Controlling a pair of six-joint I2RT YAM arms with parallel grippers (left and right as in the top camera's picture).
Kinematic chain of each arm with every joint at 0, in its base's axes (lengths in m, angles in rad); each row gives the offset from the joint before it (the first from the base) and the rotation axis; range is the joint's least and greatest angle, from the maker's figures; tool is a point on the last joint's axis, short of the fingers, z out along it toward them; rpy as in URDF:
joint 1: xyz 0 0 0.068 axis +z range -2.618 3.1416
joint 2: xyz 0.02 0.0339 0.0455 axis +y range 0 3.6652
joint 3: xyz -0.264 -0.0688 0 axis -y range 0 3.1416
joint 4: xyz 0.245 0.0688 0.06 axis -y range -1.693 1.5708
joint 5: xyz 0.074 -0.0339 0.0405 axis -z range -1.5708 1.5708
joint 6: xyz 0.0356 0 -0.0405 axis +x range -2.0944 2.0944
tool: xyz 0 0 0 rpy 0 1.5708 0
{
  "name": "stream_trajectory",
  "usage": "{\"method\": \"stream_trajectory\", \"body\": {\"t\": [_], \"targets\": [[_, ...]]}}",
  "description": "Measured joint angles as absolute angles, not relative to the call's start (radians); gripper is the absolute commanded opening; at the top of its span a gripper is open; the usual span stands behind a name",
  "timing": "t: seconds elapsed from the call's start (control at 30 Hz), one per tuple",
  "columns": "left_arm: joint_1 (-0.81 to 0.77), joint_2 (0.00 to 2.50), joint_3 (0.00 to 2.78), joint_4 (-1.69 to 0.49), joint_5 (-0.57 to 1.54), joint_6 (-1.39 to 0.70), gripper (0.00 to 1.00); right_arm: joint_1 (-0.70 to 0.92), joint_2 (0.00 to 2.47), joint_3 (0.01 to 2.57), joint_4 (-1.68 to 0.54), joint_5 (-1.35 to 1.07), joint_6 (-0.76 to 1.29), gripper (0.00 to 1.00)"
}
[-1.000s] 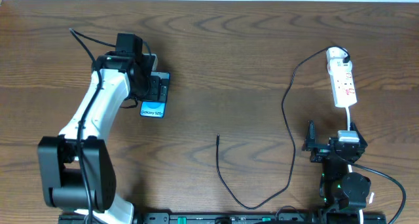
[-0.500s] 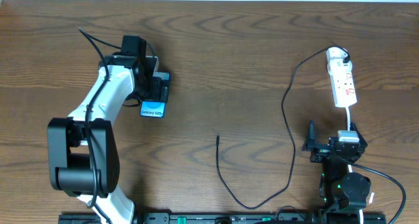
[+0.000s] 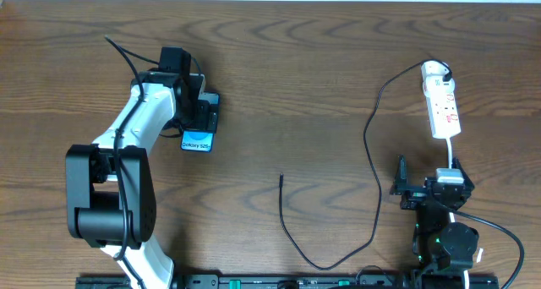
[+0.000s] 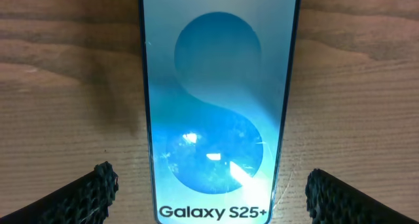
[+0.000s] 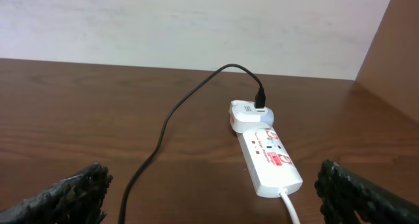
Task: Plug charger to phone and switch on socket
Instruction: 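Lower the left gripper down onto the phone's bottom edge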
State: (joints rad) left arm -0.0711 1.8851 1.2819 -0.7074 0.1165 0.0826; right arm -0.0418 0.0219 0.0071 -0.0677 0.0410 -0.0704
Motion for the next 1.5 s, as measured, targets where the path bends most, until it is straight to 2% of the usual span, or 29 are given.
{"method": "stream_trajectory", "body": {"t": [0.13, 0.17, 0.2, 0.27, 0.3, 0.33, 0.37, 0.4, 1.5], "targets": [[-0.071, 1.885, 1.282, -0.707, 0.117, 0.083, 0.94, -0.042, 0.022, 0.007, -0.068, 0.041, -0.070, 0.99], [-0.071, 1.885, 1.282, -0.707, 0.117, 0.083, 0.87, -0.042, 0.022, 0.007, -0.068, 0.041, -0.070, 0.99], [-0.071, 1.885, 1.282, -0.706, 0.117, 0.083, 0.71, -0.042, 0.022, 0.007, -0.068, 0.041, -0.070, 0.99], [-0.071, 1.885, 1.282, -0.706, 0.116, 0.084, 0.61, -0.042, 0.022, 0.007, -0.068, 0.041, -0.070, 0.99], [-0.071, 1.885, 1.282, -0.699, 0.116, 0.082, 0.63, -0.042, 0.022, 0.007, -0.068, 0.041, -0.070, 0.99], [-0.071, 1.885, 1.282, -0.698, 0.116, 0.084, 0.83, -0.042, 0.022, 0.007, -0.068, 0.041, -0.070, 0.99], [-0.071, 1.885, 1.282, -0.696, 0.116, 0.083, 0.91, -0.042, 0.022, 0.007, -0.068, 0.041, -0.070, 0.99], [-0.071, 1.885, 1.282, -0.694, 0.116, 0.084, 0.92, -0.042, 0.022, 0.007, -0.068, 0.041, -0.070, 0.99], [-0.087, 1.885, 1.282, -0.647, 0.101, 0.049, 0.93, -0.042, 0.022, 0.007, -0.068, 0.041, -0.070, 0.99]]}}
